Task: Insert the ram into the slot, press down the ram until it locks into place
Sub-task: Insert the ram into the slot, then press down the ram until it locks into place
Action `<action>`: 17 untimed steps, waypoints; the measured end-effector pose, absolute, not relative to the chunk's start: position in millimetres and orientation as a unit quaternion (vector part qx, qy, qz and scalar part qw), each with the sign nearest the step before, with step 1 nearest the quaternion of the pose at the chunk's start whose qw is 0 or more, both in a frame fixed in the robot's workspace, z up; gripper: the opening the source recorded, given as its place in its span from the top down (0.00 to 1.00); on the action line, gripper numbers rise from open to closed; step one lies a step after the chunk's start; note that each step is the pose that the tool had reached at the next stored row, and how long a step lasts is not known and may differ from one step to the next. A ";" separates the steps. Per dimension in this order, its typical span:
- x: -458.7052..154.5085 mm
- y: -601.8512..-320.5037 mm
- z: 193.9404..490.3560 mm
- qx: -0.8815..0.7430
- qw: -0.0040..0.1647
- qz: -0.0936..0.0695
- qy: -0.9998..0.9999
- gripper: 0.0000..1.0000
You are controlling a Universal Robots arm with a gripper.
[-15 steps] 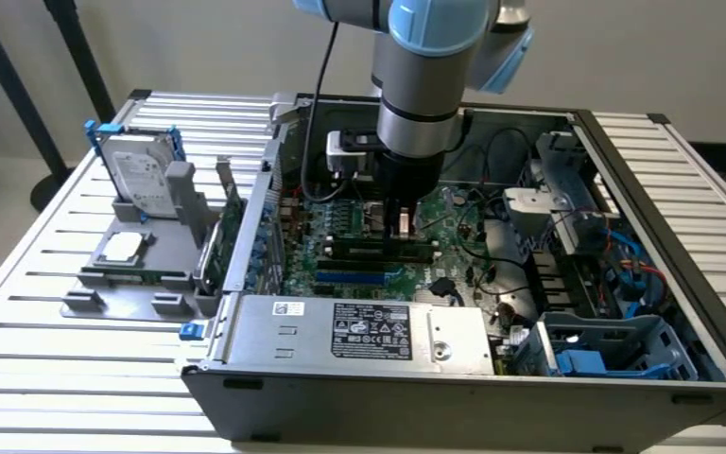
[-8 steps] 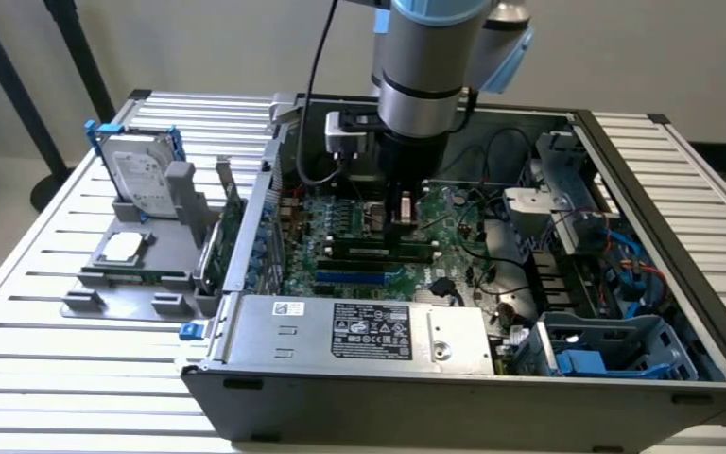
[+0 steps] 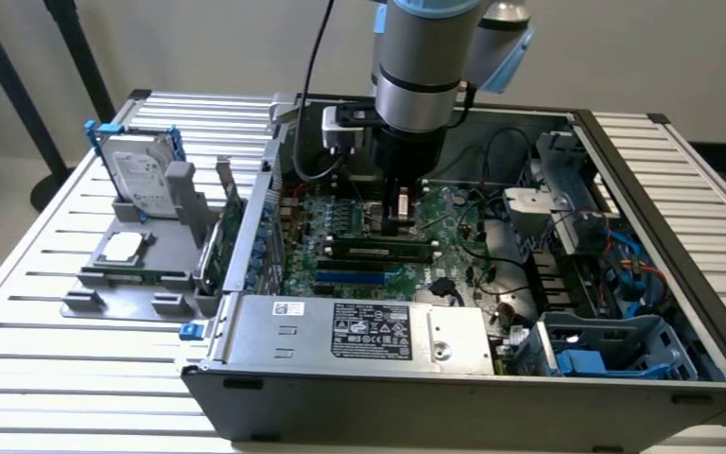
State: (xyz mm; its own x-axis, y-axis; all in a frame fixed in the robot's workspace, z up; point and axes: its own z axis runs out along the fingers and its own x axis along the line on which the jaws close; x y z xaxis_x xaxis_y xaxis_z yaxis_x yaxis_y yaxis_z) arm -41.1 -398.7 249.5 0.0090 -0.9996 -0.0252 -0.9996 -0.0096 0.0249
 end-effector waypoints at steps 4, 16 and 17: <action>-41.2 -398.7 249.5 -0.710 0.000 0.018 0.704 0.89; -41.2 -398.8 249.5 -0.710 0.000 0.018 0.704 0.89; -41.8 -398.7 249.0 -0.710 0.000 0.017 0.704 0.89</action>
